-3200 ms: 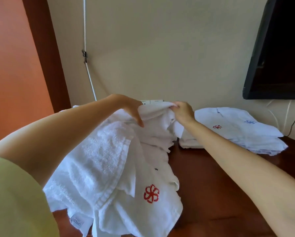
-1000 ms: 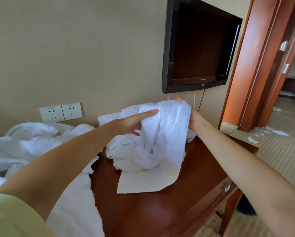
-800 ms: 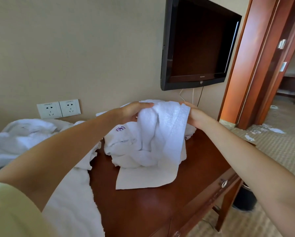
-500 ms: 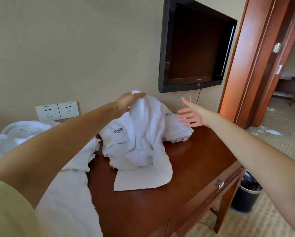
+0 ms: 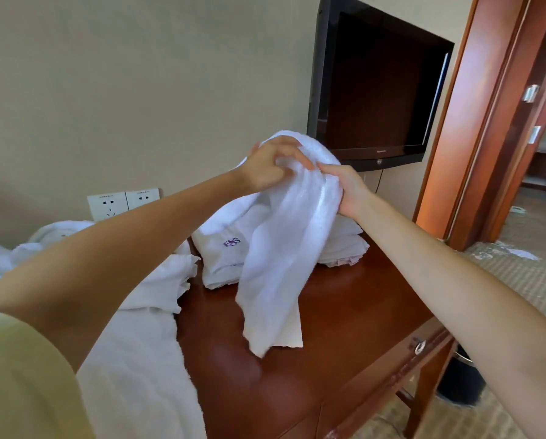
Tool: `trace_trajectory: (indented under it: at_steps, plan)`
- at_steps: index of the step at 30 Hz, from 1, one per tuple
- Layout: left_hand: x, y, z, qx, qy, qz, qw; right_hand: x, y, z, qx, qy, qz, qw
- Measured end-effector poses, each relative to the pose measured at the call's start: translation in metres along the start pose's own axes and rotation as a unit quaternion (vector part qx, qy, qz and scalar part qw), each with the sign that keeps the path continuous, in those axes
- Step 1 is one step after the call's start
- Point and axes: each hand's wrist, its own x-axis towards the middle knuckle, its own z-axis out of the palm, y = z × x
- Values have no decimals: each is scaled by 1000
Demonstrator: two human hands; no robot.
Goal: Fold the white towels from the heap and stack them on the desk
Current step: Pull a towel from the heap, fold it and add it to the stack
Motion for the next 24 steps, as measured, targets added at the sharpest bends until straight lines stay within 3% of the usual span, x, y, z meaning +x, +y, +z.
trace_trajectory:
  at_steps: [3, 7, 10, 11, 13, 15, 16, 18, 20, 22, 24]
  plan:
    - [-10, -23, 1, -72, 21, -64, 995, -8, 1, 2, 44, -13, -23, 999]
    - [-34, -50, 13, -118, -128, -259, 950, -5, 9, -1, 60, 17, 1, 998]
    - [-52, -71, 26, -100, -252, -313, 910, -7, 12, -1, 49, 5, 8, 999]
    - [-54, -75, 32, -84, -252, -313, 912, -8, 11, 0, 46, 0, 5, 999]
    - [-49, -74, 41, -56, -179, -313, 931, -8, 9, 1, 37, -4, 9, 999]
    - [-42, -67, 38, -128, -80, -338, 929, -7, 8, 0, 26, -2, 29, 999]
    - [-37, -66, 34, -207, -62, -348, 912, -6, 9, -1, 23, -1, 36, 999]
    - [-32, -63, 28, -358, -78, -324, 872, -5, 10, -2, 22, -8, 43, 999]
    - [-31, -61, 27, -403, -116, -292, 860, -4, 10, 0, 21, -16, 48, 998]
    - [-28, -63, 28, -401, -124, -276, 865, 0, 10, -1, -17, -35, 62, 997]
    - [-27, -65, 26, -353, -94, -262, 893, 5, 11, -6, -85, -44, 104, 990]
